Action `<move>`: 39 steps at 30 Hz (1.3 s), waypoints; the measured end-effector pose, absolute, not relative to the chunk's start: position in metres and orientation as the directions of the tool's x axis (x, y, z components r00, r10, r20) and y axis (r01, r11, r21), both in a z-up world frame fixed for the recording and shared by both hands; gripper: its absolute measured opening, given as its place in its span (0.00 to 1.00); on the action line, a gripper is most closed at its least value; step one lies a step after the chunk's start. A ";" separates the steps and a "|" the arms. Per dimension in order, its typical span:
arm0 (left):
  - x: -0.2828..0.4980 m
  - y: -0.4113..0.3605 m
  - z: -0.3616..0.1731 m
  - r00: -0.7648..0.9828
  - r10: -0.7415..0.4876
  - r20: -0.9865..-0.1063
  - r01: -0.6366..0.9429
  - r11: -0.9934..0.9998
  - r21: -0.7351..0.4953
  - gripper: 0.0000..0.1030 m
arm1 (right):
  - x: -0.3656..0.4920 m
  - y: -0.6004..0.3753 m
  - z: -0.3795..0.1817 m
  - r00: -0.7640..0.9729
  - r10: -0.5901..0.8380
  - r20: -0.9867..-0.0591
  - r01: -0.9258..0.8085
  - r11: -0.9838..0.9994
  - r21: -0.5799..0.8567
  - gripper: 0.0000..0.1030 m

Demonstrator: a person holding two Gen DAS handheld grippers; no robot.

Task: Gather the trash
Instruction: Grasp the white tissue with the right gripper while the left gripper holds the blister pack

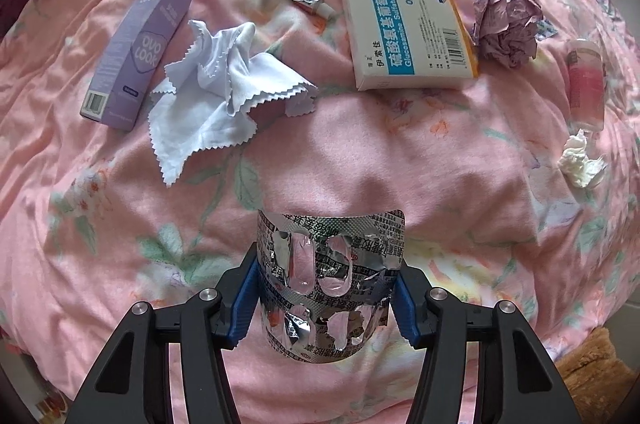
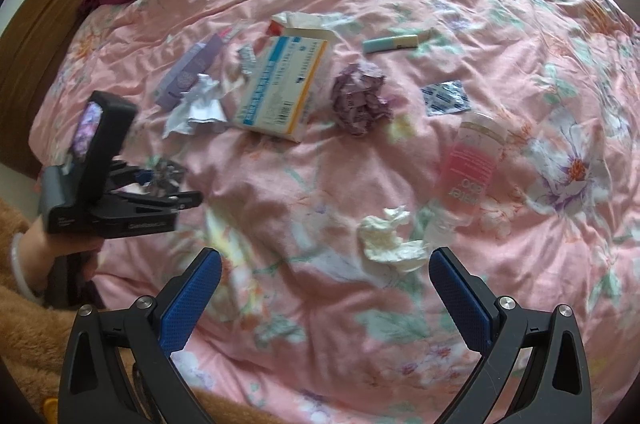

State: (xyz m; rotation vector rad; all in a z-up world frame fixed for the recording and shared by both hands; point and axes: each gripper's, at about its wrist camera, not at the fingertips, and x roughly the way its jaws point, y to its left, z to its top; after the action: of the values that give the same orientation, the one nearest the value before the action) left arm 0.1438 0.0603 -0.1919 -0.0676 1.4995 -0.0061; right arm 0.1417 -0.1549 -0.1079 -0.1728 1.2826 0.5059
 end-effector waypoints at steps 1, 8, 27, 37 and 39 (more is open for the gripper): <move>0.146 0.062 -0.192 0.070 -0.046 -0.996 -0.042 0.998 -0.049 0.57 | 0.147 -0.157 -0.113 0.191 0.247 -0.950 -0.435 0.889 0.144 1.00; 0.142 0.065 -0.193 0.060 -0.049 -0.997 -0.052 0.997 -0.052 0.58 | 0.183 -0.159 -0.162 0.124 0.167 -0.978 -0.347 0.931 0.114 0.99; 0.144 0.077 -0.208 0.057 -0.077 -0.995 -0.067 0.995 -0.081 0.59 | 0.198 -0.168 -0.212 0.024 0.200 -0.980 -0.211 0.959 0.191 0.70; 0.130 0.082 -0.217 0.055 -0.084 -0.995 -0.079 0.993 -0.088 0.60 | 0.222 -0.169 -0.244 -0.025 0.169 -0.985 -0.171 0.970 0.170 0.27; 0.129 0.081 -0.219 0.055 -0.085 -0.995 -0.081 0.993 -0.089 0.60 | 0.220 -0.169 -0.242 -0.039 0.180 -0.983 -0.176 0.967 0.184 0.24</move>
State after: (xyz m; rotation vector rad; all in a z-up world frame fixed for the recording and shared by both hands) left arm 0.1293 0.0810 -0.2186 -0.1330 1.5170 -0.0031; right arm 0.2203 -0.1685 -0.2417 0.0032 1.5846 0.2863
